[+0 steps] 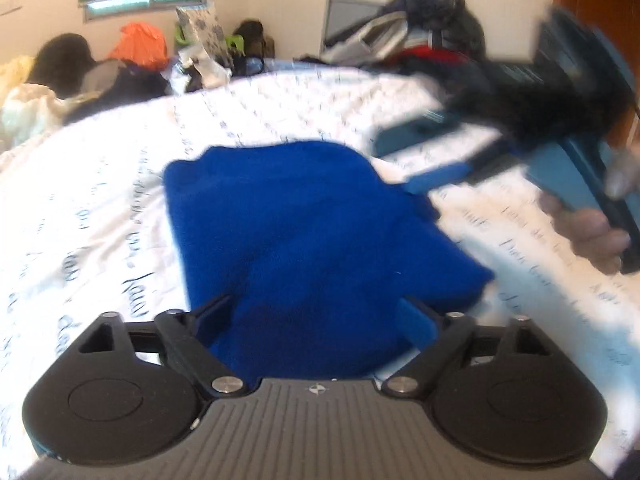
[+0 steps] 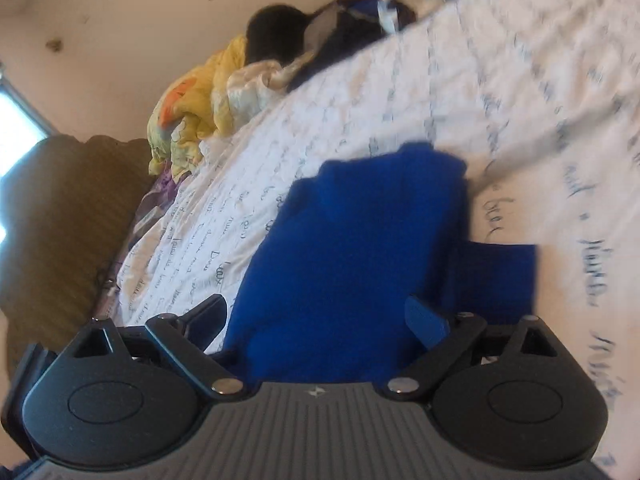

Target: Fold small clothes

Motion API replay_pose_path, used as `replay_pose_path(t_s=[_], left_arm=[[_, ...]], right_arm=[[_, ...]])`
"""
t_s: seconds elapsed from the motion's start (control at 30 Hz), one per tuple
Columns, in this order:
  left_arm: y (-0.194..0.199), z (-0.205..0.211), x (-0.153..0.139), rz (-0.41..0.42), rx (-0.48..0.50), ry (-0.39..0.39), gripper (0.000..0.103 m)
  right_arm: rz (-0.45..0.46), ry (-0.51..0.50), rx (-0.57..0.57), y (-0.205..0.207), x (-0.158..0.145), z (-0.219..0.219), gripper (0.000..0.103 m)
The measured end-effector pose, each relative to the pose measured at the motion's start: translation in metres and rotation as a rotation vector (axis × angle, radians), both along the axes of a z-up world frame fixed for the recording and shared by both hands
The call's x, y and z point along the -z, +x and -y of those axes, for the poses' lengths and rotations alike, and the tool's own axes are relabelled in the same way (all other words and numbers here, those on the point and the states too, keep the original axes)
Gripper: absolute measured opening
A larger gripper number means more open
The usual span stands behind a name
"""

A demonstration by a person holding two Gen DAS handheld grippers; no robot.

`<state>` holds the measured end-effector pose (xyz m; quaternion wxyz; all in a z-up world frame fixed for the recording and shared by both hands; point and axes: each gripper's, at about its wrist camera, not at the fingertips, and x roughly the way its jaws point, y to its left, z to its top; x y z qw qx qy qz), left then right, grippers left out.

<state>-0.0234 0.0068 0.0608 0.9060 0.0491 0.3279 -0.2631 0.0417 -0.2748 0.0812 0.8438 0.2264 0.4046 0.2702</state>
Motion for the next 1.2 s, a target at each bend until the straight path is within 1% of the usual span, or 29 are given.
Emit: replay_pose_path(t_s=[0.07,0.13,0.2,0.23,0.27,0.3,0.33,0.37,0.4,0.47,0.53,0.57,0.6,0.7,0.73,0.77,0.8,0.83,0.87,0.9,0.93,0.97,1.0,1.03,1.07,1.1,1.13,1.17,1.2], left_arm=[[-0.002,-0.01,0.005,-0.013,-0.04,-0.001,0.093],[-0.001,-0.014,0.012,-0.034,-0.08,0.023,0.088],[0.002,-0.016,0.018,-0.074,-0.096,0.041,0.076],[0.005,-0.016,0.019,-0.089,-0.099,0.047,0.071],[0.006,-0.019,0.017,-0.071,-0.1,0.049,0.065],[0.005,-0.021,0.016,-0.064,-0.095,0.049,0.05],[0.006,-0.025,0.015,-0.076,-0.098,0.037,0.042],[0.009,-0.031,0.013,-0.094,-0.103,0.016,0.031],[0.009,-0.036,0.011,-0.1,-0.106,0.004,0.028],[0.005,-0.042,0.013,-0.1,-0.099,0.019,0.028],[0.001,-0.043,0.018,-0.077,-0.096,0.021,0.028],[0.002,-0.041,0.018,-0.074,-0.095,0.033,0.028],[0.003,-0.039,0.016,-0.082,-0.097,0.041,0.028],[0.0,-0.036,0.003,-0.11,-0.074,0.037,0.029],[-0.006,-0.036,-0.005,-0.101,-0.06,0.023,0.036],[-0.007,-0.035,-0.014,-0.091,-0.045,0.003,0.059],[-0.009,-0.031,-0.021,-0.078,-0.029,-0.023,0.087],[-0.009,-0.027,-0.028,-0.047,-0.025,-0.051,0.095],[-0.007,-0.018,-0.033,-0.005,-0.023,-0.065,0.097],[-0.002,-0.009,-0.033,0.012,-0.019,-0.053,0.095],[0.006,0.003,-0.029,0.009,-0.016,-0.034,0.094],[0.015,0.014,-0.021,-0.014,-0.017,-0.018,0.089],[0.024,0.024,-0.01,-0.05,-0.021,0.003,0.081],[0.032,0.032,0.002,-0.089,-0.022,0.03,0.078],[0.037,0.038,0.016,-0.118,-0.028,0.062,0.077],[0.032,0.04,0.019,-0.068,-0.023,0.072,0.081],[0.029,0.044,0.021,-0.054,-0.012,0.091,0.082],[0.026,0.045,0.022,-0.048,-0.014,0.099,0.082],[0.025,0.043,0.022,-0.057,-0.022,0.088,0.082]], right_arm=[[-0.006,0.012,-0.038,-0.023,-0.003,0.005,0.097],[-0.027,-0.032,-0.043,-0.039,0.004,0.004,0.096],[-0.036,-0.125,-0.056,-0.047,0.012,-0.004,0.07],[-0.066,-0.15,-0.066,-0.044,0.019,-0.009,0.041],[-0.083,-0.17,-0.078,-0.04,0.024,-0.016,0.026],[-0.078,-0.194,-0.091,-0.04,0.028,-0.019,0.022],[-0.075,-0.213,-0.097,-0.041,0.028,-0.02,0.013],[-0.075,-0.213,-0.093,-0.041,0.026,-0.019,0.009],[-0.063,-0.199,-0.092,-0.044,0.021,-0.016,0.009],[-0.042,-0.209,-0.083,-0.049,0.013,-0.01,0.009],[-0.085,-0.261,-0.069,-0.044,0.03,-0.001,0.007],[-0.083,-0.197,-0.06,-0.046,0.035,0.007,0.007],[-0.093,-0.175,-0.057,-0.047,0.036,0.011,0.007],[-0.099,-0.201,-0.043,-0.044,0.023,0.012,0.011],[-0.08,-0.215,-0.016,-0.043,0.014,0.014,0.012],[-0.041,-0.221,0.012,-0.042,0.003,0.016,0.012],[-0.001,-0.219,0.029,-0.04,-0.008,0.015,0.013],[0.037,-0.206,0.035,-0.034,-0.019,0.012,0.017],[0.062,-0.196,0.035,-0.026,-0.025,0.007,0.029],[0.088,-0.192,0.027,-0.015,-0.03,-0.003,0.036],[0.107,-0.192,0.012,-0.003,-0.03,-0.013,0.054],[0.112,-0.201,-0.004,0.011,-0.027,-0.024,0.071],[0.107,-0.235,-0.019,0.027,-0.019,-0.036,0.073],[0.086,-0.302,-0.027,0.042,-0.006,-0.047,0.072],[0.05,-0.386,-0.034,0.056,0.012,-0.055,0.071],[0.129,-0.441,-0.043,0.061,0.024,-0.057,0.071],[0.161,-0.469,-0.061,0.064,0.03,-0.057,0.071],[0.153,-0.458,-0.06,0.068,0.03,-0.054,0.071],[0.119,-0.444,-0.05,0.071,0.026,-0.052,0.07]])
